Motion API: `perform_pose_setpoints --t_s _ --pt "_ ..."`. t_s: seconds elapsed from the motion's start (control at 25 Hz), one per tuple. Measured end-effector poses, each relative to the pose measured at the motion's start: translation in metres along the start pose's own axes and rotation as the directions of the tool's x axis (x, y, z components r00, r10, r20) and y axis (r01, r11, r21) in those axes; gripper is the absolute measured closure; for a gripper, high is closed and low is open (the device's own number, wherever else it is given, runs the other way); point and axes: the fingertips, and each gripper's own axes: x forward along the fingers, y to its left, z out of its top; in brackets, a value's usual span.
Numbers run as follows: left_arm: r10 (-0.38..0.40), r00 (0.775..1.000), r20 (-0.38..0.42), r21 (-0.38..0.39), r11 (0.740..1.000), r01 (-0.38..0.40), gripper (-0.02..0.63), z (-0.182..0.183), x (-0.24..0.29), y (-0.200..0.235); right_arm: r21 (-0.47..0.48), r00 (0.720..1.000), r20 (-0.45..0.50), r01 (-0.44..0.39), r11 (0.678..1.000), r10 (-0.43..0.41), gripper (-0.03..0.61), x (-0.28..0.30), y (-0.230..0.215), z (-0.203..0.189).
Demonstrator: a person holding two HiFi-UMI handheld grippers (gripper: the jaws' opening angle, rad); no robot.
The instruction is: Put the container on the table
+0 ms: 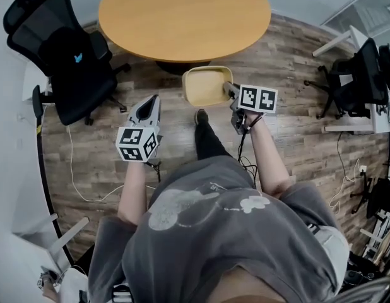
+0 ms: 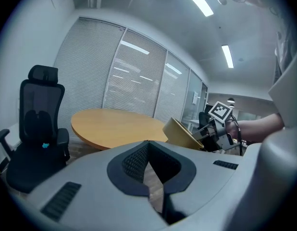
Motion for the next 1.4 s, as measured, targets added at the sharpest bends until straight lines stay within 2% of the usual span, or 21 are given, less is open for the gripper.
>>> perform_pose_setpoints --t_s 0.48,0.72,1.12,1.4 --pt "0.076 0.997 -0.011 -0.058 0.995 -0.076 0.618 0.049 0.133 0.060 -0.015 0.998 -0.064 -0.007 1.000 0.006 0.575 0.091 -0.067 0.129" --pt "0.118 0.992 -0.037 -0.051 0.991 -0.120 0.618 0.071 0.186 0.073 -0.020 0.994 -0.097 -0.042 0.999 0.040 0.575 0.133 -0.094 0.182" --pt "0.219 0.974 -0.059 -0.030 0.975 -0.221 0.618 0.096 0.232 0.096 -0.015 0.981 -0.137 -0.138 0.990 0.135 0.575 0.196 -0.101 0.235" --pt "0.257 0.965 -0.053 -0.059 0.964 -0.260 0.618 0.104 0.239 0.123 -0.024 0.978 -0.152 -0.146 0.989 0.141 0.575 0.222 -0.091 0.252"
